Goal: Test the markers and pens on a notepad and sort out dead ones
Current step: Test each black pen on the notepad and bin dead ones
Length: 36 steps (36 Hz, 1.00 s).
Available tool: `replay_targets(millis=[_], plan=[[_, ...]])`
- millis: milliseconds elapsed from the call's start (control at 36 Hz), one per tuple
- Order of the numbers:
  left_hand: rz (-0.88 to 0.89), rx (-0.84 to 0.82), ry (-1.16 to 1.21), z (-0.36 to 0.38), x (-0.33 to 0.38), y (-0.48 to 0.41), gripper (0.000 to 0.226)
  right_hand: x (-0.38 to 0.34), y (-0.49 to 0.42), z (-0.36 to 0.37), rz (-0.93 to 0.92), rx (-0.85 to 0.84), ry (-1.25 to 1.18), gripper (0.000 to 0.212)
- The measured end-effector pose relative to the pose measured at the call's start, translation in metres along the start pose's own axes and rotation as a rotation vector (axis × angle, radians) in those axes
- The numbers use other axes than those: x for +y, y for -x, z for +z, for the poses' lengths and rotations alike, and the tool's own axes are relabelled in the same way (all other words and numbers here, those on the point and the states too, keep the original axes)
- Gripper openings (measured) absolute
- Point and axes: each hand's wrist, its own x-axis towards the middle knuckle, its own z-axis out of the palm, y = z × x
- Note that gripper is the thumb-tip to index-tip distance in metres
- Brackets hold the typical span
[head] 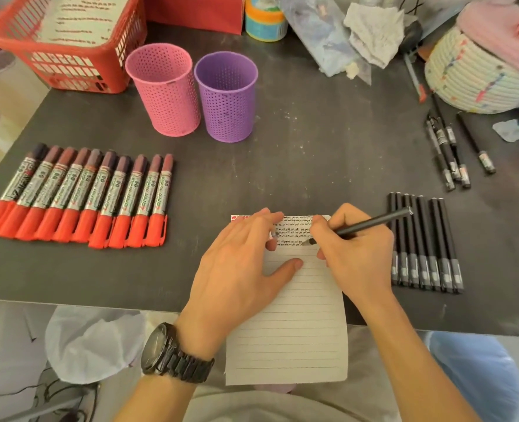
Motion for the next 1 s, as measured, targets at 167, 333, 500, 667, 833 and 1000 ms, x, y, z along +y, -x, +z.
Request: replay_targets(millis=[167,333,500,667,833,1000], plan=[[-0.009,-0.010,-0.010,0.0001,-0.0003,-0.0013,0.058,-0.0017,-0.0007,0.0005,-0.016,-0.006,0.039,0.031],[-0.018,-0.005,-0.007,0.0003,-0.0001,0.0006,0.059,-0.0021,0.0001,0.0014,-0.017,-0.011,0.052,0.030],[-0.025,-0.009,-0.012,0.0007,-0.0002,0.0012,0.060,0.0000,-0.0001,0.0014,-0.009,-0.022,0.055,0.028],[-0.021,-0.008,-0.021,0.0008,-0.0005,0.0011,0.061,0.0007,-0.0002,0.0010,-0.029,-0.035,0.056,0.027],[-0.023,-0.016,-0.025,0.0001,0.0002,0.0012,0.061,0.0006,0.0002,0.0001,-0.041,-0.036,0.059,0.026],[-0.023,-0.014,-0.029,-0.0001,0.0005,0.0008,0.060,0.0009,-0.0003,0.0005,-0.054,-0.024,0.065,0.026]])
